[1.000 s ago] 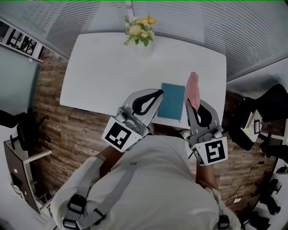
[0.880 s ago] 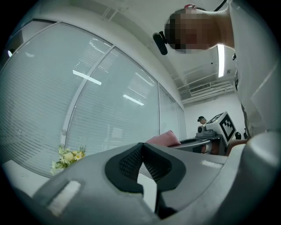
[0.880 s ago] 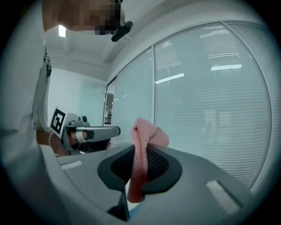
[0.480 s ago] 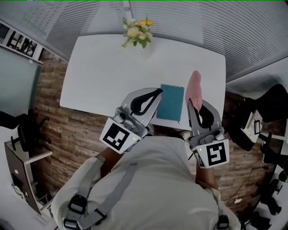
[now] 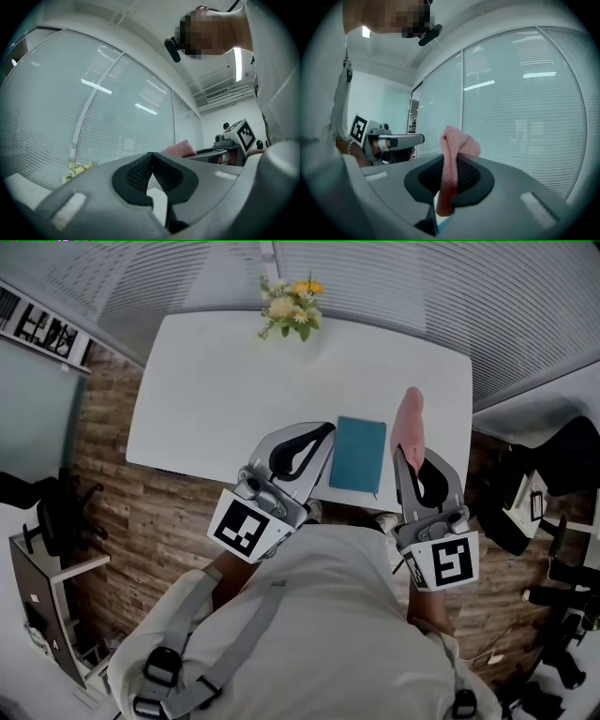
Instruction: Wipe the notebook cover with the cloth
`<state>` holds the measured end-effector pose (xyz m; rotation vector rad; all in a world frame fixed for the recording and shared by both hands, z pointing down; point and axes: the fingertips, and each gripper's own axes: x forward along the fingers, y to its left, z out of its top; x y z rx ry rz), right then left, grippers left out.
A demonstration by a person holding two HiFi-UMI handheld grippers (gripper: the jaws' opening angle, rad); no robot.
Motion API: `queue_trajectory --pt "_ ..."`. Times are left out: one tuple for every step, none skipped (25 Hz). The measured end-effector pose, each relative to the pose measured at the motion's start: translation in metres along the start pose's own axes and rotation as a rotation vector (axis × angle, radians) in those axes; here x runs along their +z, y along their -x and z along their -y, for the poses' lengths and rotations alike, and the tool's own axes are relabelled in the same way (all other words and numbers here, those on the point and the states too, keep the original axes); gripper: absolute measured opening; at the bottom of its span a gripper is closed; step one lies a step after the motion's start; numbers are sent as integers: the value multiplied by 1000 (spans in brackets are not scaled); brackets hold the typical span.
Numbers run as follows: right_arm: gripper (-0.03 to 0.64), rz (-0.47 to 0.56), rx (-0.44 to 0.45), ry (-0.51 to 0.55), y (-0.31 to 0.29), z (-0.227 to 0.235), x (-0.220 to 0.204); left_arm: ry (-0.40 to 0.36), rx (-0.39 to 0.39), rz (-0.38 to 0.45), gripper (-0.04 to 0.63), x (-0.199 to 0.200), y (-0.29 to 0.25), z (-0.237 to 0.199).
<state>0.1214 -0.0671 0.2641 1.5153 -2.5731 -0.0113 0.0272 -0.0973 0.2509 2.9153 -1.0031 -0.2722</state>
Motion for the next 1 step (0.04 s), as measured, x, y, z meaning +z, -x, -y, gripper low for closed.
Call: queue_trajectory --pt "21 0 -2 1 0 -1 0 0 1 2 0 1 1 -1"
